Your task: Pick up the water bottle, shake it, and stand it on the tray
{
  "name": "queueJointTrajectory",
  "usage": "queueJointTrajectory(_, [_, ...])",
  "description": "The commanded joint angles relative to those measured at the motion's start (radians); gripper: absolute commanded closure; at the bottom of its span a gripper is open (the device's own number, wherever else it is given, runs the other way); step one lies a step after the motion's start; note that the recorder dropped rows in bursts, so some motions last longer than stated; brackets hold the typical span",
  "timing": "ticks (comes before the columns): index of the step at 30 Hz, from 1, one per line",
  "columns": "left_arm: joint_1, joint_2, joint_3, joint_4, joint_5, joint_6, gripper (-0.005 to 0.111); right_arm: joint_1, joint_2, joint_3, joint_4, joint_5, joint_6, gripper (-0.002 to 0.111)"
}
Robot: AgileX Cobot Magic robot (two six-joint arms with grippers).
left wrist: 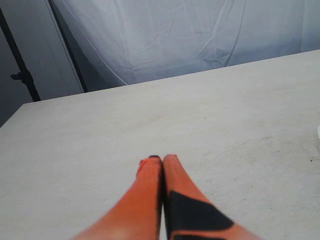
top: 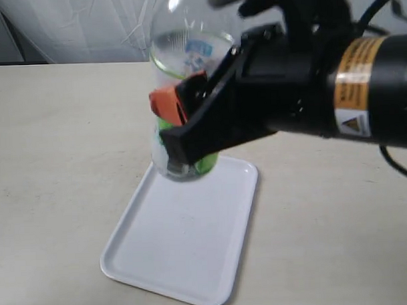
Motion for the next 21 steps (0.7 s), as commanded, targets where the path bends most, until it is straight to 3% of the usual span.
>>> queueJointTrajectory(1, [0.0,-0.005,0.004,0.004,-0.013,-0.001,0.106,-0.049,0.076,0.078,-0.209,0.126,0.283,0.109])
queueJointTrajectory(8, [0.0,-0.005,0.004,0.004,-0.013,-0.001,0.106,0.064,0.011,0.068,-0.177,0.021,0.288,0.109])
queueJointTrajectory(12, [0.0,-0.005,0.004,0.004,-0.013,-0.001,0.106,0.081,-0.02,0.031,-0.203,0.203,0.29,0.109])
queueJointTrajectory(16, [0.0,-0.005,0.004,0.004,-0.013,-0.001,0.106,0.084,0.035,0.136,-0.187,0.445,0.335,0.109])
queueJointTrajectory(21, [0.0,-0.005,0.004,0.004,-0.013,-0.001,0.106,0.132,-0.076,0.12,-0.256,0.405,0.351,0.109])
